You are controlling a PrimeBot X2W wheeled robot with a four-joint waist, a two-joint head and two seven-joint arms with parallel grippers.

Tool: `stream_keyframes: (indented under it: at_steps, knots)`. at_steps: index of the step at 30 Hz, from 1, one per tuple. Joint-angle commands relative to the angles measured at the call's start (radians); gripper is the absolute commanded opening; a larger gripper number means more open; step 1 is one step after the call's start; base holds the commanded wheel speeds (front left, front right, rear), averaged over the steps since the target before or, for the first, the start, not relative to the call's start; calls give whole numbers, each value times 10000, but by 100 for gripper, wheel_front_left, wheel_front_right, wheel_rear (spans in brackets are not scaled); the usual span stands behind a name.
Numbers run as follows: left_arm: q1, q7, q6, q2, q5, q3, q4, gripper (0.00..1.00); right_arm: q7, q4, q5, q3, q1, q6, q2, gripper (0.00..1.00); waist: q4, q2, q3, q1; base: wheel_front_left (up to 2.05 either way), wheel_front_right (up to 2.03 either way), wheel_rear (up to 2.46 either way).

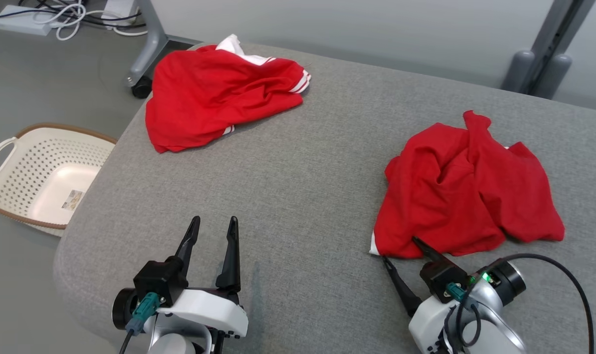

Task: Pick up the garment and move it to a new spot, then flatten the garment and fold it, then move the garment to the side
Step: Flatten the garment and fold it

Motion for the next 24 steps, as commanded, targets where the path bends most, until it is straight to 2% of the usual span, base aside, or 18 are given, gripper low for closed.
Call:
stream_keyframes:
  at_steps: [1,2,3,4,5,6,7,15,24]
  knots:
    - [-109,-20,71,28,-68,2,-42,100,-52,145,-160,-65,-132,-3,-77,100,117,0,79,0,0,0,0]
    - [-133,-20,68,29,-78,-20,-53,100,-53,282,-300,-125,-241,-3,-77,100,160,0,112,0,0,0,0]
    - [-166,-20,79,28,-104,-32,-64,100,-53,388,-361,-175,-347,-3,-77,81,199,0,148,0,0,0,0]
    - [-196,-20,70,29,-130,-45,-80,100,-55,468,-478,-250,-452,-3,-77,58,228,0,191,0,0,0,0]
    - [-212,-20,83,29,-151,-51,-92,100,-53,563,-551,-301,-529,-3,-77,40,248,0,227,0,0,0,0]
    - [-227,-20,94,29,-174,-58,-104,100,-53,637,-571,-355,-591,-3,-77,31,261,0,263,0,0,0,0]
    - [-247,-20,110,31,-172,-59,-114,100,-53,647,-553,-447,-671,-3,-78,0,265,0,294,0,0,0,0]
    - [-106,-20,149,29,-92,61,-75,100,-53,-427,-617,-1101,-502,-3,-126,0,-114,0,198,0,0,0,0]
    - [117,-20,87,32,-73,62,19,100,-52,-2636,-197,-2003,612,-3,-1291,0,-1019,0,-238,0,0,0,0]
